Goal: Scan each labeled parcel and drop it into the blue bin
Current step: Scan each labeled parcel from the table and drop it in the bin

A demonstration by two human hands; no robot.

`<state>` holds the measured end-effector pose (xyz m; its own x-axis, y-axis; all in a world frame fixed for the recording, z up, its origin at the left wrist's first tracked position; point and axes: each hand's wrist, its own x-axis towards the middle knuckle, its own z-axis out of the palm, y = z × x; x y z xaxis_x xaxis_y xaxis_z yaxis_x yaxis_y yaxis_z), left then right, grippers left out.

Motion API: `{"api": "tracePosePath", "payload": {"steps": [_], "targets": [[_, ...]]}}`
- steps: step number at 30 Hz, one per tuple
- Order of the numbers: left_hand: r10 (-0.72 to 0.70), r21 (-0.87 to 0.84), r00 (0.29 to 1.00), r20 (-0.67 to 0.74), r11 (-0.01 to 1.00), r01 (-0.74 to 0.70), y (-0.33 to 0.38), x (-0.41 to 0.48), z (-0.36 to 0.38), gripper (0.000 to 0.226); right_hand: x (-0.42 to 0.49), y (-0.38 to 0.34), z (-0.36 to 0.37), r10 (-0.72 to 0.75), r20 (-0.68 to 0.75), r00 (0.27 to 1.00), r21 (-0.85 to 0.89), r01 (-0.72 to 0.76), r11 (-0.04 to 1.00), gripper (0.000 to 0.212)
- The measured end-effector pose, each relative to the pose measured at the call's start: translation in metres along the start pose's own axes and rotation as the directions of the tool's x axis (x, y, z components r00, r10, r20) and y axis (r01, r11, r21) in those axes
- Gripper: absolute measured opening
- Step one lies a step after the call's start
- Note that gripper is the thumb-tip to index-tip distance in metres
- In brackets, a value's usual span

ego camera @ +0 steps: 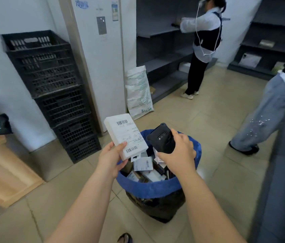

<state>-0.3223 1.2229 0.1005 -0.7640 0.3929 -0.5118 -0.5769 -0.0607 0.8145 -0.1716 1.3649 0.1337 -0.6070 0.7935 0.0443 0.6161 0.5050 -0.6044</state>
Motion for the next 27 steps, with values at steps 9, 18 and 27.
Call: {"api": "tracePosePath", "payload": {"steps": [9, 18, 27], "targets": [[-0.155, 0.154, 0.987, 0.033, 0.977, 0.149, 0.024, 0.157, 0.045, 0.031, 0.111, 0.012, 0.05, 0.257, -0.021, 0.966, 0.004, -0.257, 0.966, 0.095], [-0.338, 0.278, 0.933, -0.124, 0.891, 0.36, -0.053, 0.247, 0.077, 0.034, 0.182, 0.088, 0.119, 0.383, 0.171, 0.908, -0.006, -0.388, 0.922, 0.093], [-0.497, 0.372, 0.843, -0.206, 0.757, 0.537, -0.118, 0.324, 0.095, 0.023, 0.241, 0.146, 0.201, 0.478, 0.3, 0.825, -0.028, -0.493, 0.869, 0.092]]}}
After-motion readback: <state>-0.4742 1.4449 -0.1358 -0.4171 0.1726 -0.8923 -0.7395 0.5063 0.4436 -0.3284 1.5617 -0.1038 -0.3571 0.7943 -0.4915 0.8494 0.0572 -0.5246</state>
